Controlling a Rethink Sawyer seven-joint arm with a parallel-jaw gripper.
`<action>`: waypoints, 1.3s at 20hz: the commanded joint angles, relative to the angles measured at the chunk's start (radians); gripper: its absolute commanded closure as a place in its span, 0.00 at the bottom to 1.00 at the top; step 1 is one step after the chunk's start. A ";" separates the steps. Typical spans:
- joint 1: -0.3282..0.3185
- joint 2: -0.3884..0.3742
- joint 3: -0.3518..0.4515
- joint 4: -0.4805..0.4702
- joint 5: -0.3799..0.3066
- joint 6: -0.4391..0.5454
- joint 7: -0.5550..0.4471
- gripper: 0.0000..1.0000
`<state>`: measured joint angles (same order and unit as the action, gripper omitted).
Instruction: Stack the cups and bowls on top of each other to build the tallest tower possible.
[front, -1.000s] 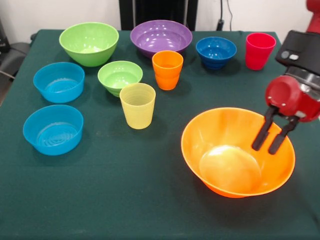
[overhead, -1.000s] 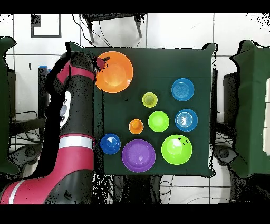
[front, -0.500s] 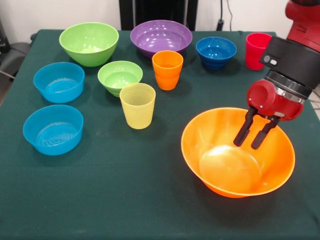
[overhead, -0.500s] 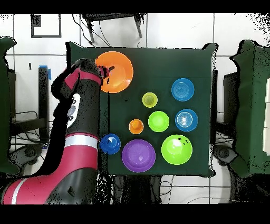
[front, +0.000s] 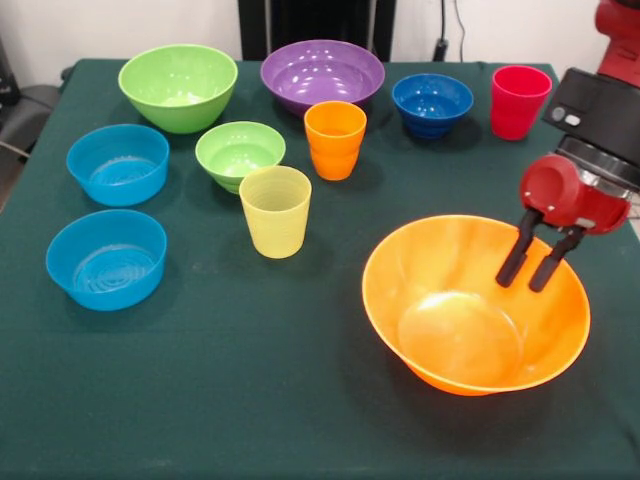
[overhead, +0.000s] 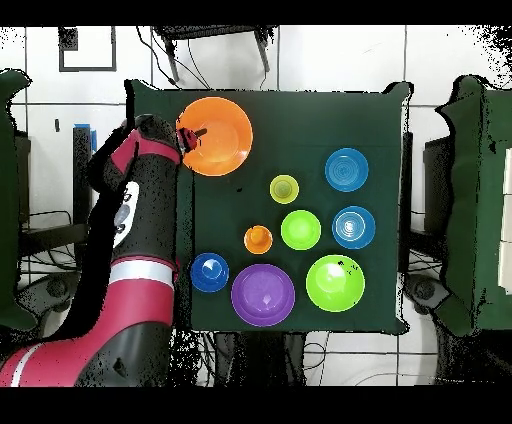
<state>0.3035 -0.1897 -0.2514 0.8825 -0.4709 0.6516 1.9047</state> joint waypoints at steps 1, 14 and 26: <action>0.037 0.001 0.050 0.066 0.047 0.110 0.126 0.00; 0.064 0.015 0.012 0.062 0.099 0.110 0.142 0.00; 0.070 0.025 -0.006 0.042 0.134 0.130 0.109 0.00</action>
<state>0.3684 -0.1893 -0.3085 0.8824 -0.3643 0.6644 1.9049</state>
